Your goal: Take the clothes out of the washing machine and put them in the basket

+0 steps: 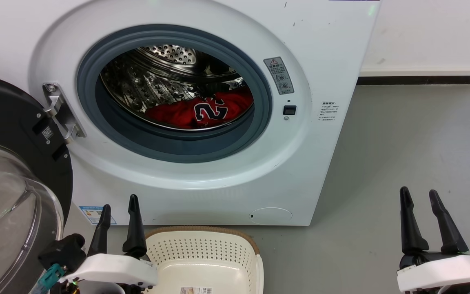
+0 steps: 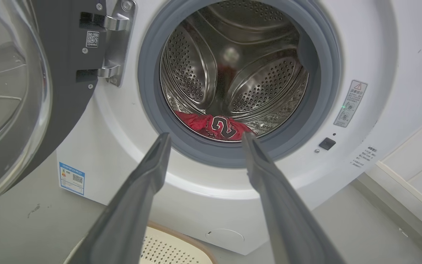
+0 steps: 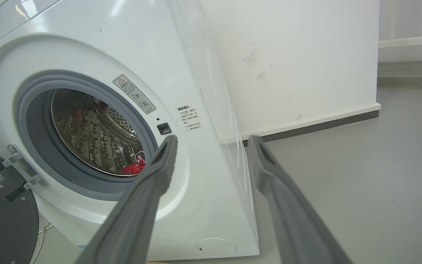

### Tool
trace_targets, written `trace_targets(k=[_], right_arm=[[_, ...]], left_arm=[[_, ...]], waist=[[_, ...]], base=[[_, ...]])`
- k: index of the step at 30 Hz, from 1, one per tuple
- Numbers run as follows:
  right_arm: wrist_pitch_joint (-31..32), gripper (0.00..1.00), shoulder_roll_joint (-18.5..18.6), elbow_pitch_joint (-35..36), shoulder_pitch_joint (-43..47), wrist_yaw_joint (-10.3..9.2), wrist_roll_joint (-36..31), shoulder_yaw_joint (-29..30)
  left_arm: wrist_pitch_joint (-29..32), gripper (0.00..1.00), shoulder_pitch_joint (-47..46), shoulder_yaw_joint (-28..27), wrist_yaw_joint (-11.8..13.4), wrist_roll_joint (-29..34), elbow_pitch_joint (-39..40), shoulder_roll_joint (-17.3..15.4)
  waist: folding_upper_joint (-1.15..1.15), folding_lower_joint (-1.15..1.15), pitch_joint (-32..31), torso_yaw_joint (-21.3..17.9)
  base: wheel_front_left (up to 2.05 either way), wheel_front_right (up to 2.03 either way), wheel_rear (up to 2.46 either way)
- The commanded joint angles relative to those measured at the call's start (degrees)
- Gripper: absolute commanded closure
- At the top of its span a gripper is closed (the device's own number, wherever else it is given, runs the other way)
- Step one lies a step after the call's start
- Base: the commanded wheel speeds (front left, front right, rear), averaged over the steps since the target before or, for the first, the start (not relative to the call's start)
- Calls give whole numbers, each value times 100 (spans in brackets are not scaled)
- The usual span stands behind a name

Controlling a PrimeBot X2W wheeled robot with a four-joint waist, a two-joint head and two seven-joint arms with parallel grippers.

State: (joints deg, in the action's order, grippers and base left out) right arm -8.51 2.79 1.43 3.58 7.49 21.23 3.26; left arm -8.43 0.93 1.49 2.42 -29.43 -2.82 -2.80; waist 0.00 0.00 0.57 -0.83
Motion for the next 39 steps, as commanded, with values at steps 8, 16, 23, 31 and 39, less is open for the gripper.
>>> trace_targets(k=[8,16,23,31,39], right_arm=[[-148,0,17,181,102,0,-618,-22],[-242,0,17,245,163,0,-1019,-50],[-335,0,17,294,231,0,-1312,-43],[-429,0,16,335,309,-1,-1631,-24],[-528,0,16,364,379,-1,-1909,-26]], left_arm=[[-158,0,57,73,79,578,128,-11],[-253,0,106,104,123,918,156,-11],[-344,0,174,128,166,1233,157,-11],[-440,0,222,137,198,1571,145,-11],[-527,0,301,161,216,1853,122,-11]], waist=[[0,0,-4,-11],[0,0,-7,-17],[0,0,-2,-26],[0,0,4,-35],[0,0,5,-53]], base=[[0,0,0],[0,0,0],[0,0,0],[0,0,0],[0,0,0]])
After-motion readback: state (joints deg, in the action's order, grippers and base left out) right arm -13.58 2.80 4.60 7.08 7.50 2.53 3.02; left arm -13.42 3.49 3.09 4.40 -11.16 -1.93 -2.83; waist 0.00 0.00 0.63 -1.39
